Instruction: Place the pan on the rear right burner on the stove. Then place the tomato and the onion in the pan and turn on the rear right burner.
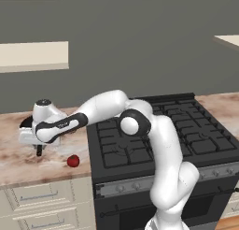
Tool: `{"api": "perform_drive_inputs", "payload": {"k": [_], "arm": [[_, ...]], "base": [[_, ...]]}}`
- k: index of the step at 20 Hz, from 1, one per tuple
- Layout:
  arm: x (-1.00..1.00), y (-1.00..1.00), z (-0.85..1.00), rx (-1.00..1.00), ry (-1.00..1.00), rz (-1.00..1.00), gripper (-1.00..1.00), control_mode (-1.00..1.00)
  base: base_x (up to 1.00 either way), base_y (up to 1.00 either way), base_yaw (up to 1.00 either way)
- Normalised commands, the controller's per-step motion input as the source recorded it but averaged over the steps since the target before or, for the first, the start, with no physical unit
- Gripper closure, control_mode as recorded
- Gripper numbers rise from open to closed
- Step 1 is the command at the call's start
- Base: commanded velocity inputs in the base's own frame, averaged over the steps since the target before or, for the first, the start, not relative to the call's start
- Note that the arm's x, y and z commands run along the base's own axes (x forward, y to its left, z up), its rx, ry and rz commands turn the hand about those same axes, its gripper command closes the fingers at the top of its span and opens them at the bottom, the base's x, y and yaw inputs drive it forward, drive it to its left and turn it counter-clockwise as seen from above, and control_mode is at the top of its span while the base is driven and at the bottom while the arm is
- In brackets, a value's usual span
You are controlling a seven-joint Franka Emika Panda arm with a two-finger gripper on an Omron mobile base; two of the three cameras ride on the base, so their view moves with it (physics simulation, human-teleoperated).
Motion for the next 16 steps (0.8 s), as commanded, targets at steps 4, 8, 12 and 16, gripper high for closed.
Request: {"api": "perform_drive_inputs", "payload": {"k": [4,8,12,16], "arm": [[-0.07,-0.2,0.45,0.0,0.0,0.0,1.0,-1.0],[-0.03,-0.36,0.34,0.0,0.0,0.0,1.0,-1.0],[-0.1,-0.47,0.28,0.0,0.0,0.0,1.0,-1.0],[-0.12,-0.43,0.21,0.0,0.0,0.0,1.0,-1.0]], "base": [[0.0,0.0,0.0],[0.0,0.0,0.0],[0.0,0.0,0.0],[0.0,0.0,0.0]]}}
